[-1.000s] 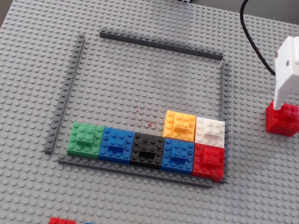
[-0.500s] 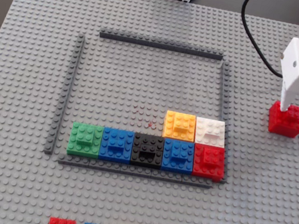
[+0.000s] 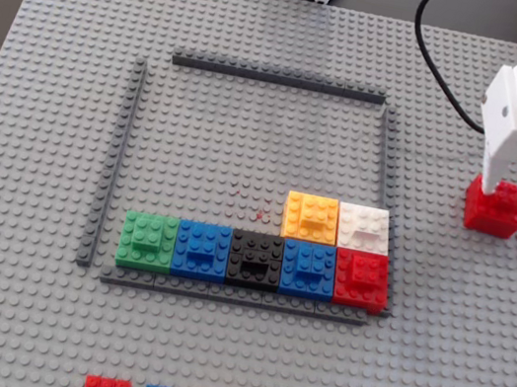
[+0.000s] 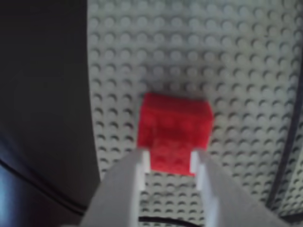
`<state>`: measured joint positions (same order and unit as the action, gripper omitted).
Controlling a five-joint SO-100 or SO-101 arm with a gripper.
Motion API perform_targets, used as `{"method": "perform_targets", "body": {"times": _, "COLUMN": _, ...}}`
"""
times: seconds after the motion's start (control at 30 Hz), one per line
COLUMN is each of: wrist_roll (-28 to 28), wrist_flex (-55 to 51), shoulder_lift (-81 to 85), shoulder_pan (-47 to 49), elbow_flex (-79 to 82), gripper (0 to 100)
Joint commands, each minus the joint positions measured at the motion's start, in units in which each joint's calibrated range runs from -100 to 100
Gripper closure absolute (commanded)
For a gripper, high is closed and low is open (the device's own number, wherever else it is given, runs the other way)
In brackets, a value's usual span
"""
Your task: Grab the cube and place it into the grid
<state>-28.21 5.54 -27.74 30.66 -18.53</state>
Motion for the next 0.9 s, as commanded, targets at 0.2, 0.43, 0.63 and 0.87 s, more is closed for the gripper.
{"method": "perform_targets", "body": {"times": 0.2, "wrist_roll": -0.6, "wrist_flex": 1.1, "shoulder_lift": 3.7, "shoulder_pan": -0.9, "elbow_flex": 2.5, "gripper": 99}}
{"method": "perform_targets", "body": {"times": 0.43, "wrist_roll": -1.1, "wrist_flex": -0.1, "shoulder_lift": 8.0, "shoulder_pan": -1.1, "elbow_flex": 2.2, "gripper": 100}}
{"method": "perform_targets", "body": {"times": 0.63, "wrist_roll": -2.0, "wrist_flex": -3.6, "shoulder_lift": 12.8, "shoulder_pan": -1.2, "elbow_flex": -2.4, "gripper": 100}}
{"method": "perform_targets", "body": {"times": 0.87, "wrist_roll": -3.6, "wrist_flex": -8.6, "shoulder_lift": 19.1, "shoulder_pan": -1.2, "elbow_flex": -6.8, "gripper": 100}}
